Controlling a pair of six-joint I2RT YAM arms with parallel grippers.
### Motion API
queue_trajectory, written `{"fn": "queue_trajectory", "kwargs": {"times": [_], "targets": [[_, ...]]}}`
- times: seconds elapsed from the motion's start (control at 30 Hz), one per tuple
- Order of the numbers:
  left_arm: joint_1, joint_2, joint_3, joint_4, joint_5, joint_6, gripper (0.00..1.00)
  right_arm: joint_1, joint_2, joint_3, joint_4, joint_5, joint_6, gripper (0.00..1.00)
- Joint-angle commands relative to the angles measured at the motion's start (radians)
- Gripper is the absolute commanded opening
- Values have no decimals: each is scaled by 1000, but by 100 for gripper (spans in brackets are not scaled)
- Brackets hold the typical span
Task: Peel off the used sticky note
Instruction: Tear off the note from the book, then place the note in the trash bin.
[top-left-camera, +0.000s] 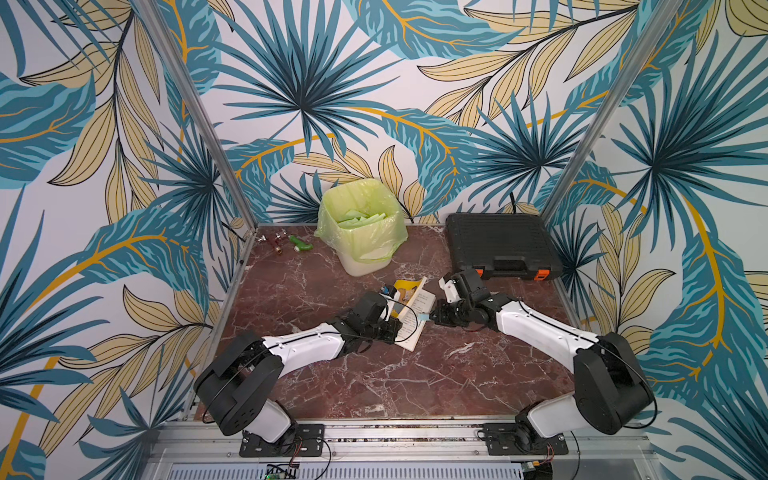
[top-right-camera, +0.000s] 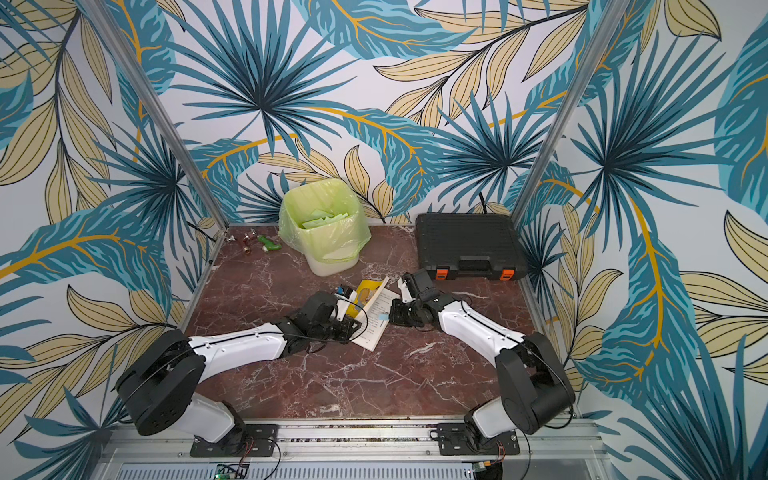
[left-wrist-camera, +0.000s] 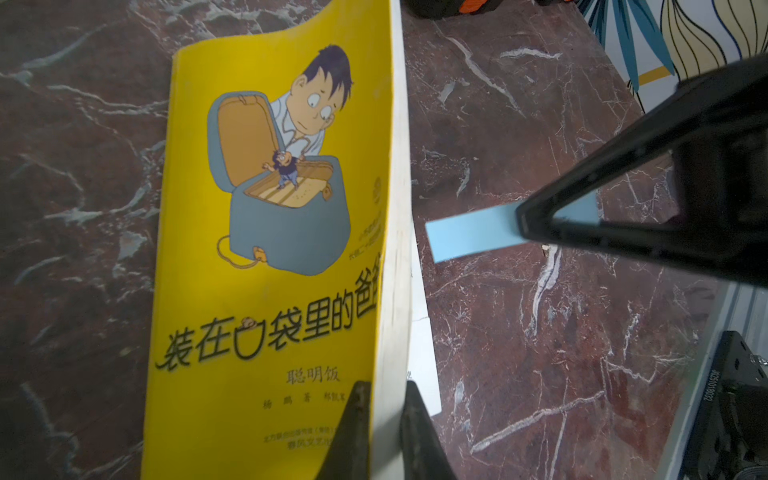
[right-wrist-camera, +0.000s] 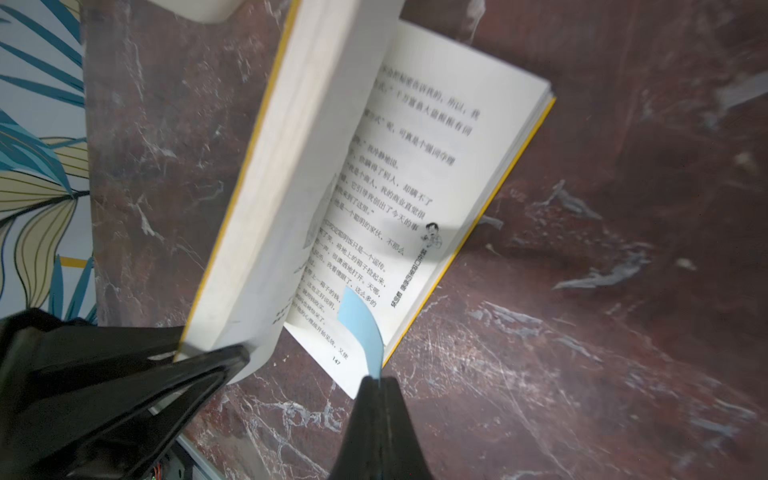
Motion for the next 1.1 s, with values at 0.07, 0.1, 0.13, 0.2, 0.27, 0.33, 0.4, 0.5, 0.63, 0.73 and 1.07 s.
{"fn": "queue_trajectory", "kwargs": {"times": [0.07,0.1,0.13,0.2,0.27,0.33,0.4,0.5,0.63,0.73,1.07], "targets": [[3,8,10,-2,22,-28,0,-10,-37,177,-22,43,-68,0],[3,7,7,-2,22,-30,0,-11,-32,215,-14,33,-72,0],[3,4,7,-1,22,-30,0,-10,-22,255,-1,18,-75,0],[3,4,5,3,22,-32,0,-10,15,344,20,-29,-76,0],[3,4,5,6,23,-34,0,-4,73,443,40,-62,-73,0],[3,4,5,7,26,-34,0,5,140,541,48,-76,-78,0],[3,2,3,6,28,-34,0,14,217,667,44,-84,-83,0],[3,-4,-2,10,28,-36,0,19,340,864,25,-86,-85,0],[3,-15,-11,13,25,-39,0,23,526,1105,-2,-89,-73,0],[3,-26,-20,18,25,-43,0,25,639,1274,-40,-82,-67,0],[2,-56,-40,23,23,-46,0,27,810,1524,-109,-28,-84,14]]}}
